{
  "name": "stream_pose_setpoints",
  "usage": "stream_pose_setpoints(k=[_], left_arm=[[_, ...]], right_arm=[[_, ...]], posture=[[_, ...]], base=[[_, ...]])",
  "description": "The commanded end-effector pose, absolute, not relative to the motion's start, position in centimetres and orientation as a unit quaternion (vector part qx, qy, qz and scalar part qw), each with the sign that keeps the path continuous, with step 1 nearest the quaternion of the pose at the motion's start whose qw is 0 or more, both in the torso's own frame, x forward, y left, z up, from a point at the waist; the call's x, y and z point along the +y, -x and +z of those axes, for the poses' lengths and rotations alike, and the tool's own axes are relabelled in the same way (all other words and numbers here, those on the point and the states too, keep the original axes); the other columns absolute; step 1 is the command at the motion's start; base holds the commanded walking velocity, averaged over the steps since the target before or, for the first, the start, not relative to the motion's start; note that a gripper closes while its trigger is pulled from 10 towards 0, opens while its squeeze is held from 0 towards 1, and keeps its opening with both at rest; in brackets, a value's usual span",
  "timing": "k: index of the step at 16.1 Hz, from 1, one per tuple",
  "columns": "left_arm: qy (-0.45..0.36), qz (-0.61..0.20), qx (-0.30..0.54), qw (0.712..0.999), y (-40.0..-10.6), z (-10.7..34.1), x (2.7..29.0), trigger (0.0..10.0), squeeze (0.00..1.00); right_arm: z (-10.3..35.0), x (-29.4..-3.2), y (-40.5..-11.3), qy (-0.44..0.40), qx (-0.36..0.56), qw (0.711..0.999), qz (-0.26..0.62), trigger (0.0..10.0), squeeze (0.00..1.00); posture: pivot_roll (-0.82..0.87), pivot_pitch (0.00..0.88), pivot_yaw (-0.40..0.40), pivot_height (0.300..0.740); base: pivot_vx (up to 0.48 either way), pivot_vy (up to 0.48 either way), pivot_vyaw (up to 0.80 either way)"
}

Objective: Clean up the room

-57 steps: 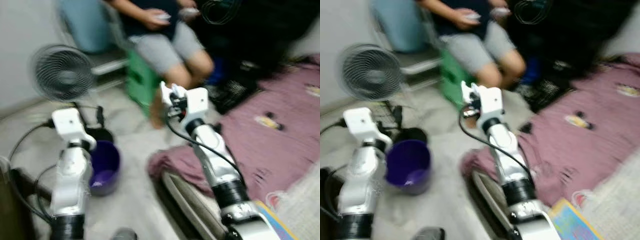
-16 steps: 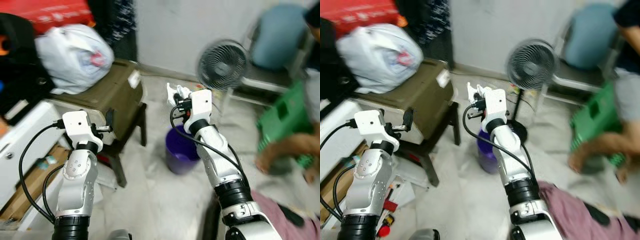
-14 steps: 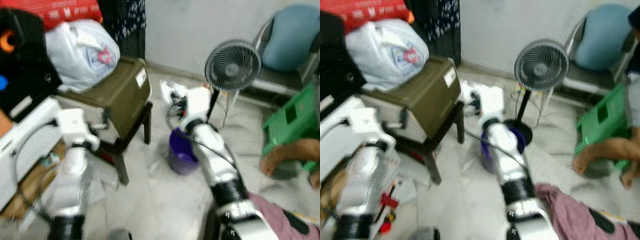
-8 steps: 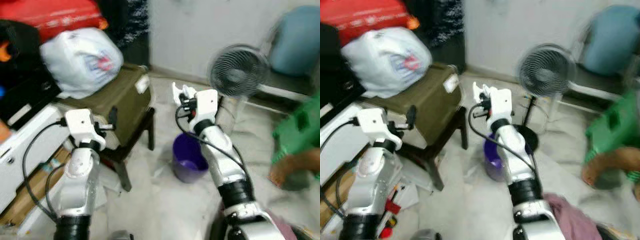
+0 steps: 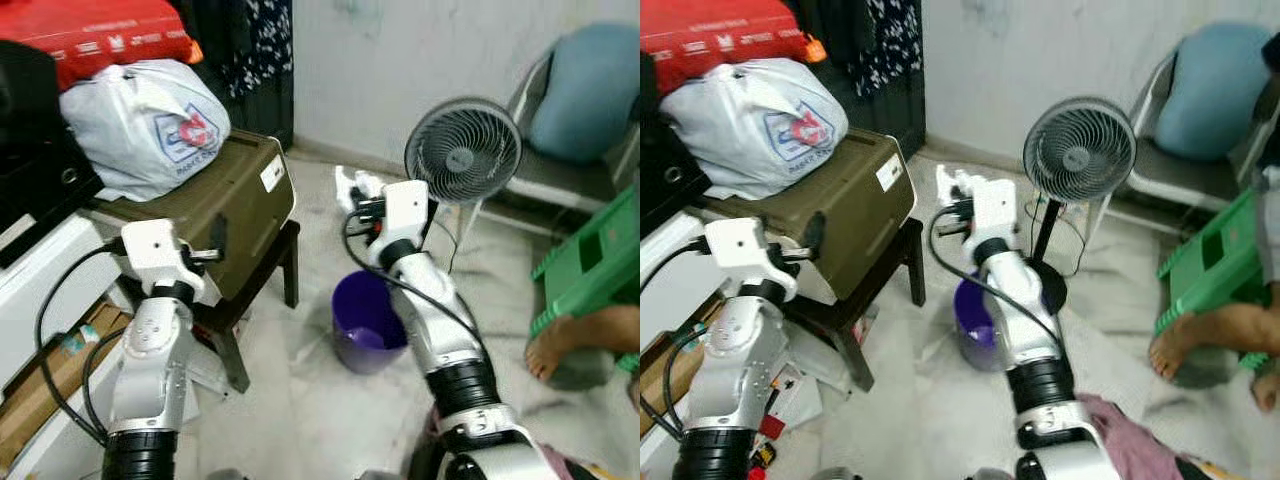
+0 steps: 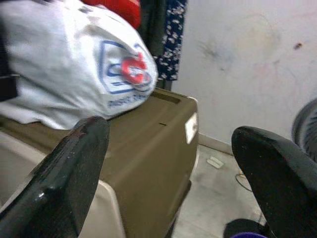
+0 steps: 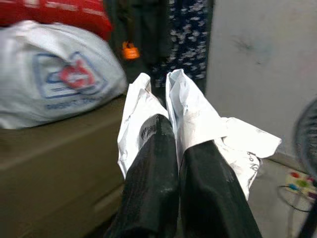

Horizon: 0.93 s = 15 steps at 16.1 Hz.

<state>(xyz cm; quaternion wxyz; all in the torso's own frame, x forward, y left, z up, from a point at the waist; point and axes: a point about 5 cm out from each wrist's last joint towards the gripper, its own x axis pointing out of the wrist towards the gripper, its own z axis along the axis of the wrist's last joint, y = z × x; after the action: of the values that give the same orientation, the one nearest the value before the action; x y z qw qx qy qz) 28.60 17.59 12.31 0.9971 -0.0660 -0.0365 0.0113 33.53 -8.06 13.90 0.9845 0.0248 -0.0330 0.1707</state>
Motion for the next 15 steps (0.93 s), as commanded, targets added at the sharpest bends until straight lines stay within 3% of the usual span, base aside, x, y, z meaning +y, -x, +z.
stream_pose_setpoints(k=[1, 6, 15], left_arm=[[0.062, 0.012, -0.037, 0.997, -28.60, 12.46, 17.64, 10.0, 0.00], [0.062, 0.007, -0.038, 0.997, -28.66, 12.48, 17.53, 10.0, 0.00], [0.061, 0.002, -0.039, 0.997, -28.65, 12.55, 17.46, 10.0, 0.00]], right_arm=[[14.17, -7.83, -33.72, -0.026, -0.031, 0.984, 0.176, 10.0, 0.00], [14.20, -7.89, -33.78, -0.028, -0.032, 0.984, 0.174, 10.0, 0.00], [14.16, -7.92, -33.75, -0.029, -0.032, 0.984, 0.172, 10.0, 0.00]], posture=[[-0.04, 0.000, -0.032, 0.740], [-0.04, 0.000, -0.031, 0.740], [-0.04, 0.000, -0.026, 0.740]], base=[[0.000, 0.000, 0.00], [0.000, 0.000, -0.75], [0.000, 0.000, -0.05]])
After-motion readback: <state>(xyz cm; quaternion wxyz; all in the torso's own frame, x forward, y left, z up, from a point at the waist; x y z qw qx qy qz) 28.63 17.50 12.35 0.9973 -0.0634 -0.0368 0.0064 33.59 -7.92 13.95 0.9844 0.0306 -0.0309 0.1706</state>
